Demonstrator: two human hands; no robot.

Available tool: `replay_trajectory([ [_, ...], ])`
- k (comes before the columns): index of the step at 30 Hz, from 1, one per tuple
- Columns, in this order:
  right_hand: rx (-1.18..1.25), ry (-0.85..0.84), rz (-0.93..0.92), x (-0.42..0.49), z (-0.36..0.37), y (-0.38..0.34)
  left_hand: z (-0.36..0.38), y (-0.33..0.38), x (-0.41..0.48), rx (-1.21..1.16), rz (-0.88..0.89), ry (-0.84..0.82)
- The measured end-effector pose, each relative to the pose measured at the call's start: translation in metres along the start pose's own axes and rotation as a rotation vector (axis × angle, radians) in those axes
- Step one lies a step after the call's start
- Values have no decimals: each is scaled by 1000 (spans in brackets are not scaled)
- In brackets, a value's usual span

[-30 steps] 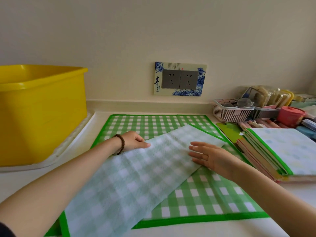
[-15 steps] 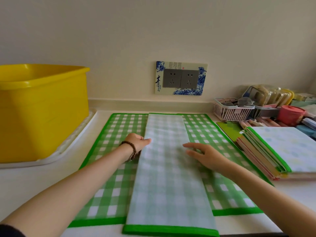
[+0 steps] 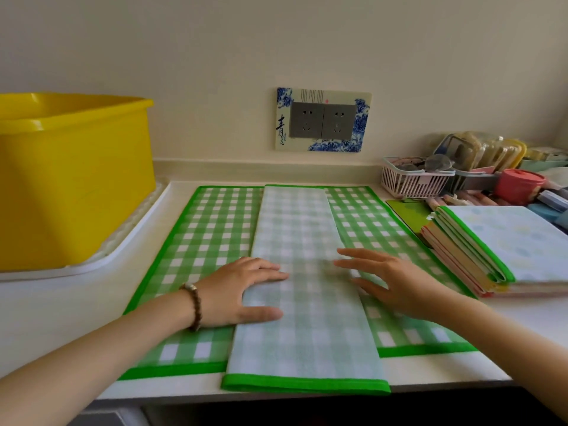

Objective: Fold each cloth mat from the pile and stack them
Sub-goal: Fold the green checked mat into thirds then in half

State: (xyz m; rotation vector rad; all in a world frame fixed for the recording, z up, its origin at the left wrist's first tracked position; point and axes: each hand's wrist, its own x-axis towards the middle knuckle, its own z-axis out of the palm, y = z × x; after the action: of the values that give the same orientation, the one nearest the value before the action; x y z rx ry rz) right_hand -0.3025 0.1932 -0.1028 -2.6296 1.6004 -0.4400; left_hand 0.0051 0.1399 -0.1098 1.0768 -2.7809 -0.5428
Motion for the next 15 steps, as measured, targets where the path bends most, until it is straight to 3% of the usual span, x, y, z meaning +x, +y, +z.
replay_trajectory([
  [3, -301, 46, -263, -11, -6, 3, -1, 1, -7, 41, -26, -81],
  [6, -432, -5, -426, -14, -7, 2, -1, 2, -10, 73, -10, -148],
  [15, -416, -28, -529, -4, -6, -3, -3, 6, -12, 153, -32, -225],
])
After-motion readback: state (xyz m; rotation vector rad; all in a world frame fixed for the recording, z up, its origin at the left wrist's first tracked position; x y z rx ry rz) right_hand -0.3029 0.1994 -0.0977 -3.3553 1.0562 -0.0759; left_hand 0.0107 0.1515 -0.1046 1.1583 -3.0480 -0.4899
